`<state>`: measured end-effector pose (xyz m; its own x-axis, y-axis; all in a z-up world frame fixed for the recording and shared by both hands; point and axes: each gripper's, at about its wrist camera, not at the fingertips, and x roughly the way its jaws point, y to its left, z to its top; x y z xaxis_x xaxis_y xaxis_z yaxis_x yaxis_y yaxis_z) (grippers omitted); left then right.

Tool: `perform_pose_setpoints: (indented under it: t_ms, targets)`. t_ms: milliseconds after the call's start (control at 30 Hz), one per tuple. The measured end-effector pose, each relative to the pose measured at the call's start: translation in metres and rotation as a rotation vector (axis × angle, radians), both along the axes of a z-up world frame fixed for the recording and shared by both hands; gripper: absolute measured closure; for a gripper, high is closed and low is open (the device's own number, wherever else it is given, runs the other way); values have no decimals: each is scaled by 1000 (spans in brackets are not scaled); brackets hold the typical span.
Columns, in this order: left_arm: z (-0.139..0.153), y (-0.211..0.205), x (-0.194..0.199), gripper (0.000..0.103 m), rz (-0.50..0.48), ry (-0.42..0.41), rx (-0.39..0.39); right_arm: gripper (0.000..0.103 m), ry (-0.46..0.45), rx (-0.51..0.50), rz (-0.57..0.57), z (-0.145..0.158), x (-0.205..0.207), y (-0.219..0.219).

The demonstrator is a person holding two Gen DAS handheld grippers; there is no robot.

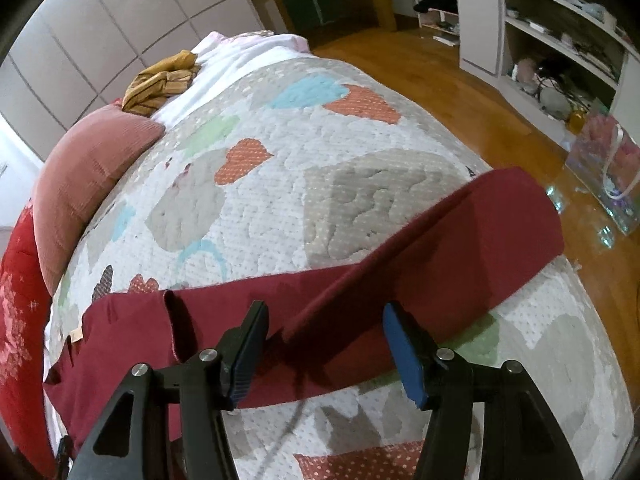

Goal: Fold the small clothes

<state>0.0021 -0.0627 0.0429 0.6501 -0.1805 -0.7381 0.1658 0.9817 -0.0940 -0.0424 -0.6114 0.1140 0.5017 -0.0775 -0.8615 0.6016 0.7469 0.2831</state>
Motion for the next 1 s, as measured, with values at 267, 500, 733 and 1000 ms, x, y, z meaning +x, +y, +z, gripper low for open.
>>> perform_pose_setpoints:
  t_ms: [267,500,733,1000]
  targets:
    - [25,-32,-36,32,-89,-28,-30,89,-16,-85,127,4,-9,6]
    - [13,-69,-54,32,-169,45,-65,91,-85,-27,153,-5,-81,17]
    - [-10,-104,-69,32,-242,95,-40,80,-227,103,-3,-18,-161,-15]
    - [-26,-114,-81,26,-246,27,25,54,-306,124,-191,13,-152,-84]
